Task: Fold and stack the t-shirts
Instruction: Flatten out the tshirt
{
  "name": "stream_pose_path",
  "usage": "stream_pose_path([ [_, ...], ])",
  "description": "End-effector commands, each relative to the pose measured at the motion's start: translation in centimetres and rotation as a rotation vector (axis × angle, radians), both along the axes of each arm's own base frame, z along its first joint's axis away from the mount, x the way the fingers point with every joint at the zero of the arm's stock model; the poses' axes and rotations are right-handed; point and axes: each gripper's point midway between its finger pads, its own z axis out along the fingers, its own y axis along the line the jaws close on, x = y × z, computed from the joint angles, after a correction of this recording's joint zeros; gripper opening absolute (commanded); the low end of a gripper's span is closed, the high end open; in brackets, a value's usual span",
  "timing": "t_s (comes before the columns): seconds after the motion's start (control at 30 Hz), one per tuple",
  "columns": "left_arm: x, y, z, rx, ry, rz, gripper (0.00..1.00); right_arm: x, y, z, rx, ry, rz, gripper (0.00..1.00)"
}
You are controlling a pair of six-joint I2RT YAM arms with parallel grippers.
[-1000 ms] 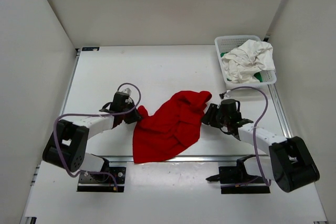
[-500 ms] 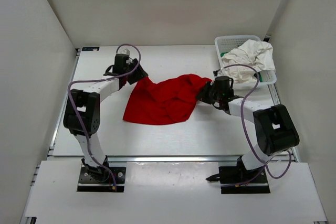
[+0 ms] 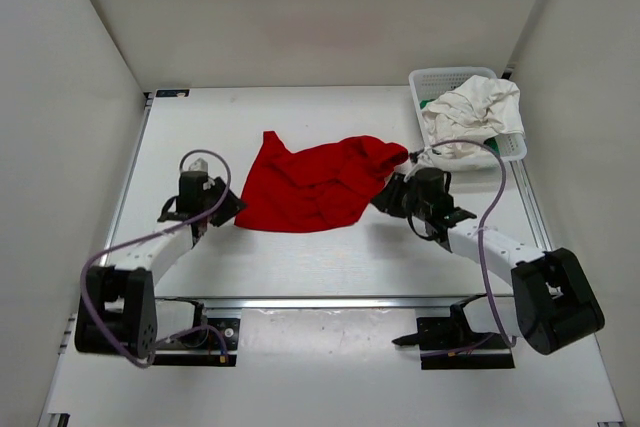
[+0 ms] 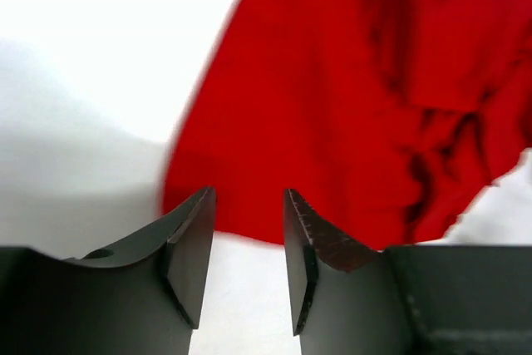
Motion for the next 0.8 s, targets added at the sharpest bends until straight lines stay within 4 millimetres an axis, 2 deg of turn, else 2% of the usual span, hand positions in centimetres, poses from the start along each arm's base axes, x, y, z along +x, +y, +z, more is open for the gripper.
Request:
stream_pose_path([
  [0.0,-1.6,2.4,-0.2,0.051,-0.028,0.115,0.47,-2.1,0.6,-0.8,-0.001,-0.008,0.030,0.24],
  [0.03,-2.0,2.2,-0.2,0.054,-0.030,0.106,0.47,-2.9,0.8,-1.6,-0.004,0.008,0.044,0.24],
  [0.1,-2.9,2.7,-1.2,0.075,-0.001,0.139,0.49,-3.5,1.1,-1.2,0.018,-0.008,0.054,0.25],
  [0.23,-3.8,3.3,-2.9,0.050,0.036,0.188,0.56,-4.3,1.6,-1.9,0.017,0.004,0.071,0.27],
  [0.27,-4.4,3.6,-4.0,0.044,0.066,0.208,0.58,-4.7,2.1,-2.0,0.022,0.017,0.087,0.27],
  [0.37,-4.3,3.5,-4.9,0.026,0.077,0.227,0.60,-5.0,3.1,-2.2,0.015,0.016,0.110,0.27],
  [0.47,-3.6,3.0,-5.0,-0.006,0.064,0.235,0.54,-4.8,4.6,-1.8,0.021,0.017,0.134,0.27],
  [0.57,-3.2,2.1,-4.9,-0.028,0.052,0.218,0.49,-5.1,5.9,-2.6,0.007,0.032,0.153,0.28],
  [0.63,-3.1,1.8,-5.0,-0.056,0.045,0.222,0.43,-4.4,6.6,-2.3,0.034,0.031,0.147,0.28],
  [0.77,-3.4,1.5,-5.2,-0.076,0.052,0.214,0.33,-3.4,7.1,-2.7,0.051,0.043,0.120,0.29],
])
